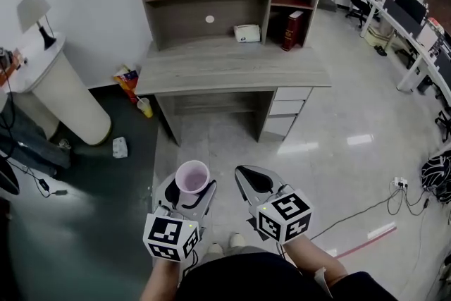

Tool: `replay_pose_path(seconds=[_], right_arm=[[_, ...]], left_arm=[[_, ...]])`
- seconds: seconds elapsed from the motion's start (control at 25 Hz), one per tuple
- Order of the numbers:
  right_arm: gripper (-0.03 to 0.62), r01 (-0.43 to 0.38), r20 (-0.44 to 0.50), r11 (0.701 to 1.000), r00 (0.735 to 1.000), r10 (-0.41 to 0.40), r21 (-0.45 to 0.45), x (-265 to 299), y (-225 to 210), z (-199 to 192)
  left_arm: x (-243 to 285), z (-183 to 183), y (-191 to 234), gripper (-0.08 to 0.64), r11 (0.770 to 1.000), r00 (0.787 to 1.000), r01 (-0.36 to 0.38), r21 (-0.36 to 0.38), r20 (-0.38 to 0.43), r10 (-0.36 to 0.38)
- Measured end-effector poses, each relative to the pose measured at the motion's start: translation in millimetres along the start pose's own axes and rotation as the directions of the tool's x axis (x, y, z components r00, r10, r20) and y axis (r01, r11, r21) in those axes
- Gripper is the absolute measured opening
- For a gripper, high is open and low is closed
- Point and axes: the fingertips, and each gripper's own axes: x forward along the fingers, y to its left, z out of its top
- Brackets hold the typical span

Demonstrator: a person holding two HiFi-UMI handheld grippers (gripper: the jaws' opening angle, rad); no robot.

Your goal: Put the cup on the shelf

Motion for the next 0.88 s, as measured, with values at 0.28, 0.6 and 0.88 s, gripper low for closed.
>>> replay_pose_path(seconds=[0.28,0.6,0.88], right_arm=[[0.000,-0.027,-0.021,1.000,0.999,0.027,0.001,7,-20,-1],[0.000,-0.050,-0.038,0.999,0.998,0.051,0.013,27,-33,4],[0.000,-0.038,-0.049,0.999,0.998,0.038,0.003,62,-48,14]], left_arm=[[19,3,-7,0.305,1.000,1.000,-0.022,0.012,-0.001,0.022],[43,13,9,0.305,0.999,0.999,-0.040,0.015,-0.008,0.040],[74,27,48,0.305,0.999,0.999,-0.036,0.008,0.012,0.036]])
